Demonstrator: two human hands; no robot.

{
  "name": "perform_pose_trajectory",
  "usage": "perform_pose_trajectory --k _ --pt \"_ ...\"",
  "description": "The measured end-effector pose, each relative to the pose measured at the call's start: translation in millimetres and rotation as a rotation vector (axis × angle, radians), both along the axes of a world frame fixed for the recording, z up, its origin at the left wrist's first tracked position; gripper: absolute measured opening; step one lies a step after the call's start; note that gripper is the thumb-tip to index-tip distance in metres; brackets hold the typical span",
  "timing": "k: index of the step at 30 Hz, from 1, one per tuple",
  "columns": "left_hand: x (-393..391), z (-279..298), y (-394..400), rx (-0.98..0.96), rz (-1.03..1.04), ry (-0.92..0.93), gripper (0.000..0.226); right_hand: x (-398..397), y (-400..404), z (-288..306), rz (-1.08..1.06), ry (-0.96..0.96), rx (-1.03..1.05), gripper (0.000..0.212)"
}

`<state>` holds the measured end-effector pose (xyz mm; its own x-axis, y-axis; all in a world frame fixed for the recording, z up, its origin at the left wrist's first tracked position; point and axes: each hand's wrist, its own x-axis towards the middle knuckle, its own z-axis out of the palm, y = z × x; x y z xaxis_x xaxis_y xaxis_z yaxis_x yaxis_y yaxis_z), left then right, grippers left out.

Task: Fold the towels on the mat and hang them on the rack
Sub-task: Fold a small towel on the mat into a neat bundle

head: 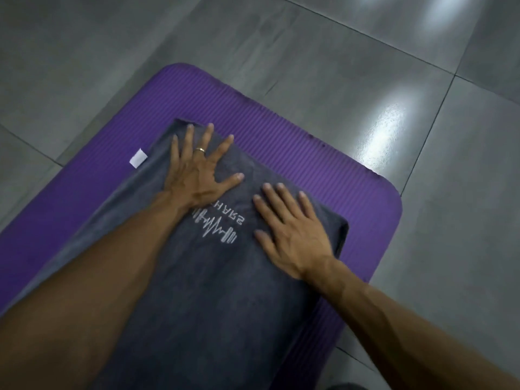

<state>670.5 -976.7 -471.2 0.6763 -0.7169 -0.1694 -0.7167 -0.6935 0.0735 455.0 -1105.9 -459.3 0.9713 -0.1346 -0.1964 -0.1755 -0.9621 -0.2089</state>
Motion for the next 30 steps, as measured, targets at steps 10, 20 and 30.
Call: perform_pose_trajectory --k 10,20,30 --pt "-11.4 13.4 0.2 -0.197 0.199 0.073 0.088 -16.0 -29.1 9.3 -0.279 -0.029 -0.116 0.068" --pt "-88.5 10.3 156.9 -0.001 0.656 0.020 0.083 170.0 75.5 -3.5 0.675 -0.114 -0.025 0.061" --pt "-106.3 10.5 180.6 -0.149 0.739 -0.082 0.071 199.3 139.6 -1.9 0.671 -0.288 0.047 0.061"
